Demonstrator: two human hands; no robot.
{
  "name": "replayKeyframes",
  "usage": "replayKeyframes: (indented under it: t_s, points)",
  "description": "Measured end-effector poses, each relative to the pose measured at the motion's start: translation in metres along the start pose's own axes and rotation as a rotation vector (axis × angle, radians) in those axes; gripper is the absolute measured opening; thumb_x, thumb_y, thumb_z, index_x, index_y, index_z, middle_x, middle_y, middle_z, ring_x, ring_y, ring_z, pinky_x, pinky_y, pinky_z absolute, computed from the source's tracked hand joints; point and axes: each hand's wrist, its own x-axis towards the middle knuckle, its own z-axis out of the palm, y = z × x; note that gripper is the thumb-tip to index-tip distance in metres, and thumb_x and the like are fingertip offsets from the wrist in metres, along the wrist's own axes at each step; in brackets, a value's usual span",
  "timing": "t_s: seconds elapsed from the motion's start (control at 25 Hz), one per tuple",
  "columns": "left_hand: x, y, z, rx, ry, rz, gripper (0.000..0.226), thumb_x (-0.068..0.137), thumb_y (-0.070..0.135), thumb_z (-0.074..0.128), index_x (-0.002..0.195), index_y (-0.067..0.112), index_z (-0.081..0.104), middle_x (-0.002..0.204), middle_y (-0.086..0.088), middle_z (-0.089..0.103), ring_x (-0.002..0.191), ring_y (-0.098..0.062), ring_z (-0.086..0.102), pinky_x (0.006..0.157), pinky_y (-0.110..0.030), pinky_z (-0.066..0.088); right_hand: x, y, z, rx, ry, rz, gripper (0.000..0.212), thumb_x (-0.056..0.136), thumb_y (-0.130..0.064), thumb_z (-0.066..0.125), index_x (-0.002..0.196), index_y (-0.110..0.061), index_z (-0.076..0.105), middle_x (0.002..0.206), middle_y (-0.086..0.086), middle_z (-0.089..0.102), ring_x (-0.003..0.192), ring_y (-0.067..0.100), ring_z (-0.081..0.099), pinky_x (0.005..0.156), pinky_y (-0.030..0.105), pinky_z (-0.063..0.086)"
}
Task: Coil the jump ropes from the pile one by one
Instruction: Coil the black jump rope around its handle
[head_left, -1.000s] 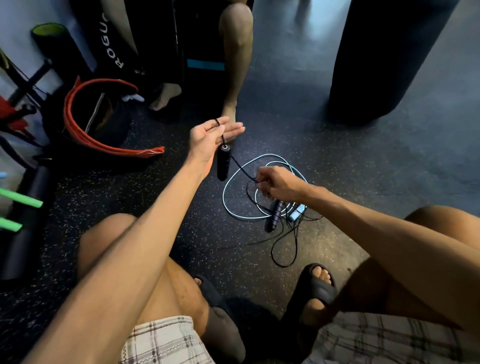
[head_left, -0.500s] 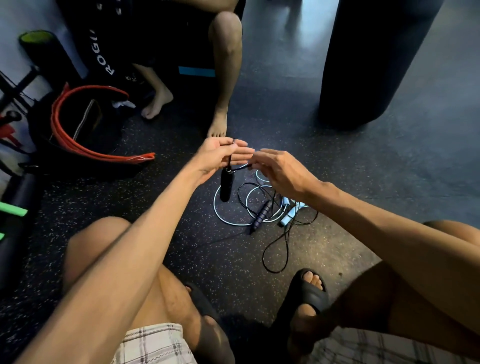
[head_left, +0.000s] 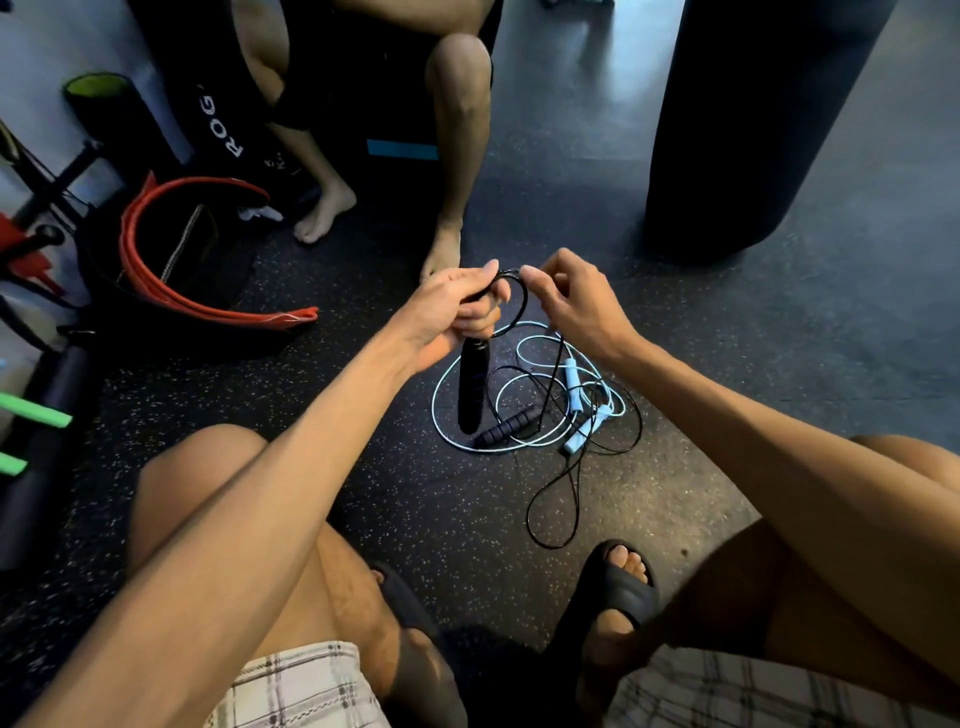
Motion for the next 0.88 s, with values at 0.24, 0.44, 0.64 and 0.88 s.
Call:
replayKeyframes:
  t_s: [0.24,0.44,0.64,0.88]
  points:
    - [-0.006,0.009,-0.007,-0.29,0.15,0.082,0.029,0.103,0.018,0.04,0.093,0.0,0.06,0.058,-0.002,0.049,0.051,-0.012,0.043,0.057,-0.025,0.036,-0.012,0.031,0.025,0.175,-0.428,0.364,0.053,0.101,-0.05,0.035,0.091,-0.004,0.058,0.083,0.025,0.072,0.078,0.036,0.072,0.073,0.039,0.052]
    - [-0.003,0.004,-0.011,-0.34,0.215,0.222,0.028,0.104,0.011,0.036,0.105,-0.004,0.059,0.093,-0.016,0.073,0.09,-0.029,0.071,0.085,-0.035,0.056,-0.026,0.056,0.036,-0.119,-0.62,0.285,0.017,0.093,-0.023,0.065,0.08,-0.013,0.059,0.092,0.012,0.076,0.086,0.027,0.072,0.075,0.034,0.056]
    - [0.005,-0.004,-0.023,-0.144,0.388,0.328,0.029,0.103,0.01,0.04,0.109,-0.012,0.057,0.102,-0.028,0.069,0.098,-0.041,0.069,0.096,-0.05,0.051,-0.026,0.051,0.039,-0.164,-0.547,0.165,0.02,0.091,-0.009,0.064,0.072,-0.012,0.058,0.071,0.008,0.073,0.061,0.018,0.066,0.059,0.029,0.051]
    - [0.009,-0.012,-0.027,0.412,0.505,0.326,0.028,0.1,0.011,0.047,0.099,-0.011,0.063,0.086,-0.021,0.073,0.077,-0.029,0.074,0.074,-0.044,0.06,-0.018,0.017,0.031,-0.204,-0.424,-0.061,0.017,0.092,-0.003,0.052,0.078,-0.005,0.061,0.062,-0.002,0.064,0.048,0.001,0.053,0.053,0.019,0.045]
